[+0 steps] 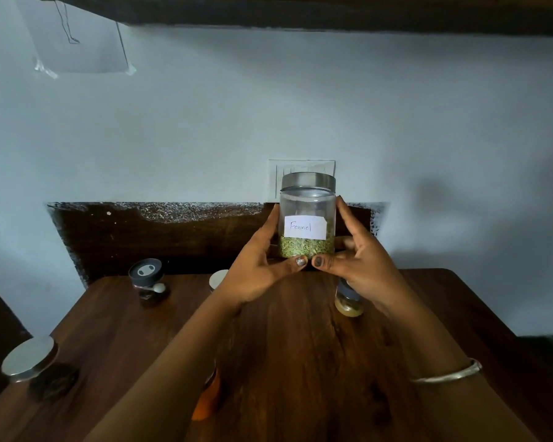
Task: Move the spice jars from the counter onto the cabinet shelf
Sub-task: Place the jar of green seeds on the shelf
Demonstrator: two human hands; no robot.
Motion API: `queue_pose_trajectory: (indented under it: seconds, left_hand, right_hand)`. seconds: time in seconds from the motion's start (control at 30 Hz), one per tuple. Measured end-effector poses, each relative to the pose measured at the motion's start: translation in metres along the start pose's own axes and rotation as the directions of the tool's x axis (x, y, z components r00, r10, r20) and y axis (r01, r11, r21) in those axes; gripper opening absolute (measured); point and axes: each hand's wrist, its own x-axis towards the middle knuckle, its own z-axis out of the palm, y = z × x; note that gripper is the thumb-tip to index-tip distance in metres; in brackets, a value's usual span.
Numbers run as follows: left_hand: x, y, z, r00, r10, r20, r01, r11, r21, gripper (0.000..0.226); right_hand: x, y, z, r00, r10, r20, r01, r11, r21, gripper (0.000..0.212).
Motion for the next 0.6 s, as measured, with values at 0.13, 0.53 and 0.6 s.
queue_pose_trajectory:
  seconds: [0.13,0.53,0.6]
  left_hand:
    - [0.020,0.020,-0.015,0.998,0.065,-0.005,-0.064,0.990,0.122,0.090]
    - [0.128,0.117,-0.074,0.911,0.347,-0.222,-0.217,0.862,0.458,0.092]
    - [0.149,0.133,-0.085,0.876,0.408,-0.256,-0.254,0.844,0.472,0.093]
  right_hand:
    - [0.019,-0.019,-0.009,0.995,-0.092,-0.042,0.091,0.995,-0.041,0.103]
    - [0.124,-0.137,-0.038,0.885,-0.447,-0.128,0.403,0.874,-0.272,0.104]
    - [0.146,-0.157,-0.043,0.859,-0.490,-0.148,0.437,0.852,-0.288,0.104]
